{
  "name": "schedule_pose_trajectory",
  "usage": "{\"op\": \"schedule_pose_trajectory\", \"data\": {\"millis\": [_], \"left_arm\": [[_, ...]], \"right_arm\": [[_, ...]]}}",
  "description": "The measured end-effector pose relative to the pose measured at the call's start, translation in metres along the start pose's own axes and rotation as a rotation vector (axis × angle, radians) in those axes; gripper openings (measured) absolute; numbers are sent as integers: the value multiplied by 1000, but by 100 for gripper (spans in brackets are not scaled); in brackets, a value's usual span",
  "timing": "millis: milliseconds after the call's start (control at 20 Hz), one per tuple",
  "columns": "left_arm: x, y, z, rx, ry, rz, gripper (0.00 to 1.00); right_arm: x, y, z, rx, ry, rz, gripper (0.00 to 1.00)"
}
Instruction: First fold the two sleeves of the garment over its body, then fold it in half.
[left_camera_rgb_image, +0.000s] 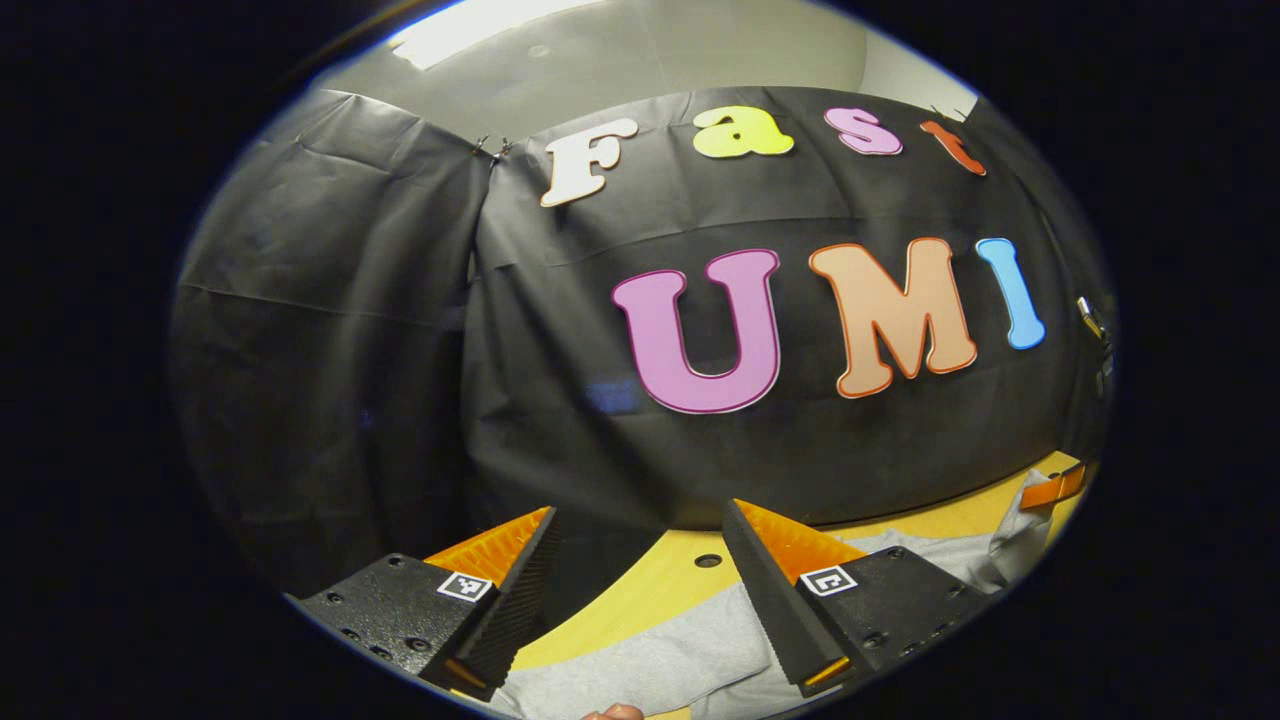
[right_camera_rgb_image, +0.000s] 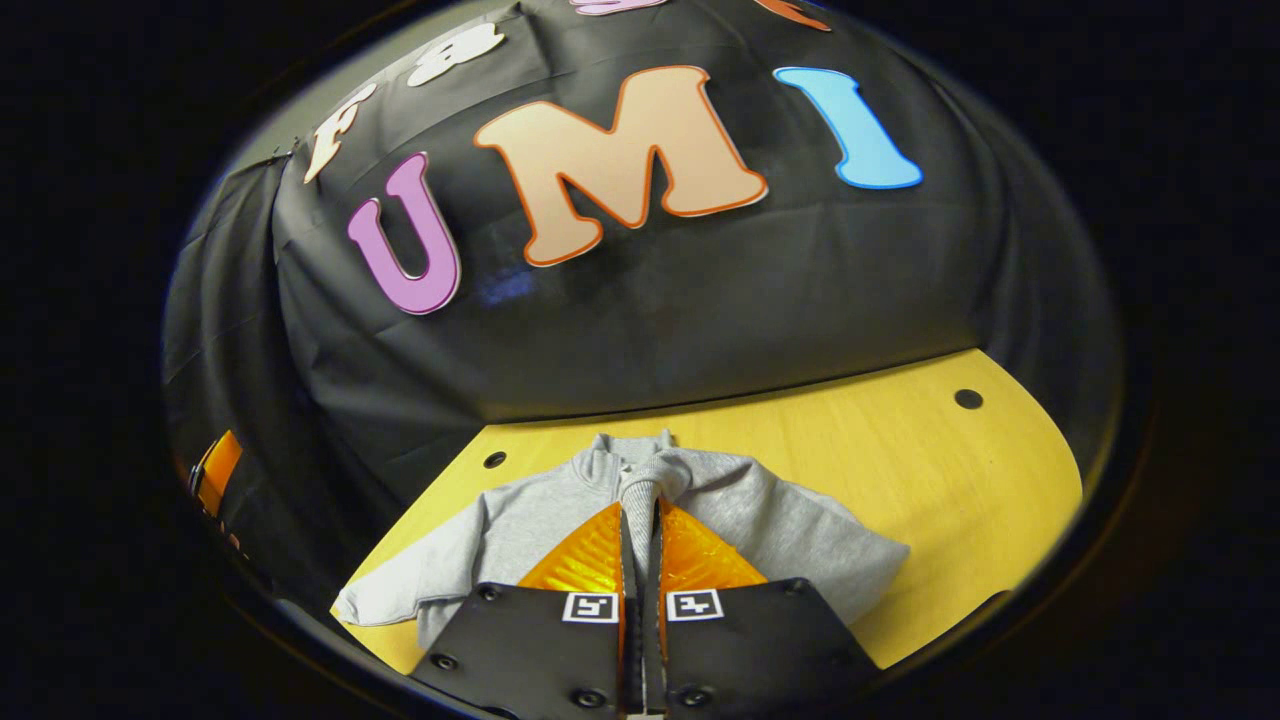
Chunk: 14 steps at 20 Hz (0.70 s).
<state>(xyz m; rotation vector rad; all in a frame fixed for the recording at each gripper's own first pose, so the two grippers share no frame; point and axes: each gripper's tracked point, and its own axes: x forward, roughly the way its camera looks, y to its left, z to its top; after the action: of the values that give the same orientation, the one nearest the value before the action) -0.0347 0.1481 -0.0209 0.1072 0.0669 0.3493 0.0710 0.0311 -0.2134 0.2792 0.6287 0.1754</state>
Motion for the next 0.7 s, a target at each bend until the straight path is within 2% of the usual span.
{"op": "schedule_pose_trajectory", "data": {"millis": [50, 100, 150, 300, 350, 700], "left_arm": [[0, 6, -2, 0, 3, 11, 95], [0, 14, -4, 1, 6, 21, 100], [0, 21, -5, 2, 10, 31, 95], [0, 40, -12, 5, 25, 60, 95], [1, 47, -13, 6, 27, 72, 100], [-2, 91, -28, 18, 50, 136, 100]], "right_arm": [[6, 9, -2, -6, 2, 9, 3], [13, 17, -3, -9, 6, 19, 3], [19, 27, -5, -10, 11, 30, 3], [36, 54, -11, -16, 29, 63, 3], [43, 66, -14, -19, 34, 76, 3], [84, 142, -50, -60, 119, 176, 3]]}}
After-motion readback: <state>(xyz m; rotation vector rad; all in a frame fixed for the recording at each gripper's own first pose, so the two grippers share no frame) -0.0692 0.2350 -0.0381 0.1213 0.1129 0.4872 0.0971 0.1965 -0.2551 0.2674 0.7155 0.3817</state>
